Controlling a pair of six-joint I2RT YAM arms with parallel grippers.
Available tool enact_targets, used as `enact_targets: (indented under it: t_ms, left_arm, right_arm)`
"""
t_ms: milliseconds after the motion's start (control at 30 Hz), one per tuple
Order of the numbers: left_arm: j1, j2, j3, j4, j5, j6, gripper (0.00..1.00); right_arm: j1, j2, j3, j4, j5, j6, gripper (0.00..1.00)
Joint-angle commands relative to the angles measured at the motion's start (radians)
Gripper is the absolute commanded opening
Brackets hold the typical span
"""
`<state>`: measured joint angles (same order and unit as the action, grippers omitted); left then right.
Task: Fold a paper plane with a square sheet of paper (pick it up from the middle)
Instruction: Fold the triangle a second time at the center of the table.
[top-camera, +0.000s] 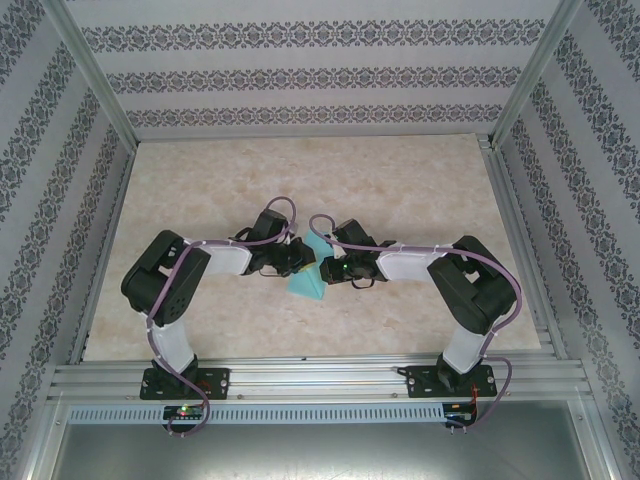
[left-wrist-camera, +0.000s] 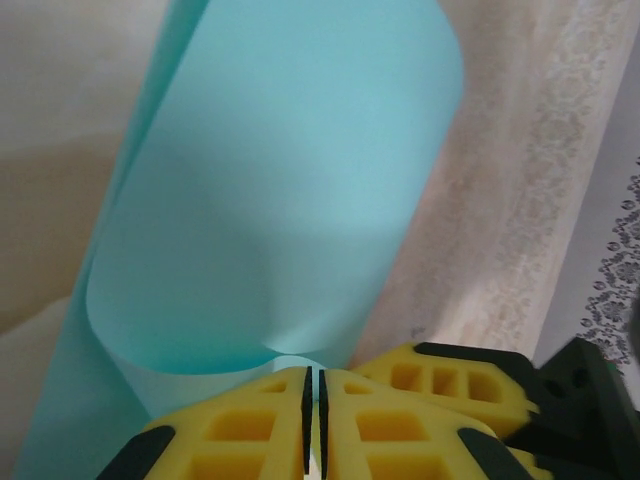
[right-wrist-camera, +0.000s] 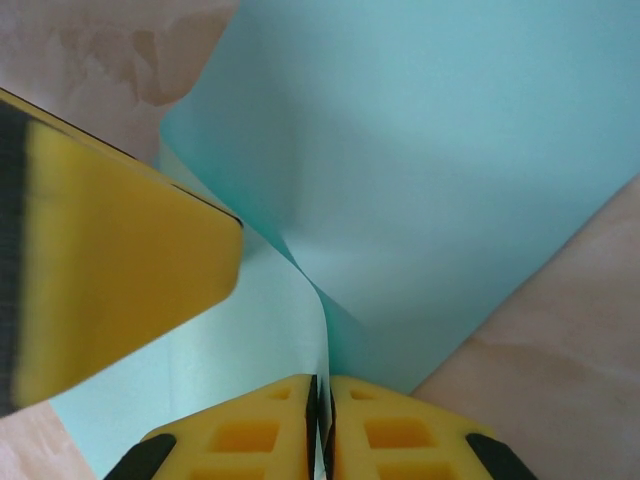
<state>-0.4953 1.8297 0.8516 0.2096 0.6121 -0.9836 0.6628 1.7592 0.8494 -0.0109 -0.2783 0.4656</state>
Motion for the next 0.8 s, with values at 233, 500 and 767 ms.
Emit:
enact_targets:
  t_ms: [233, 500, 767]
  left_arm:
    - [0.004, 0.055, -0.038, -0.036, -0.055, 0.041, 0.13]
    - [0.004, 0.054, -0.045, -0.046, -0.054, 0.065, 0.12]
    - [0.003, 0.055, -0.034, -0.050, -0.044, 0.070, 0.12]
  right_arm:
    - [-0.010, 0.041, 0.011, -0.072, 0.030, 0.000, 0.14]
    - [-0.019, -0.115, 0.036, -0.133, 0.054, 0.047, 0.32]
    - [-0.033, -0.290, -0.066, -0.075, -0.005, 0.179, 0.40]
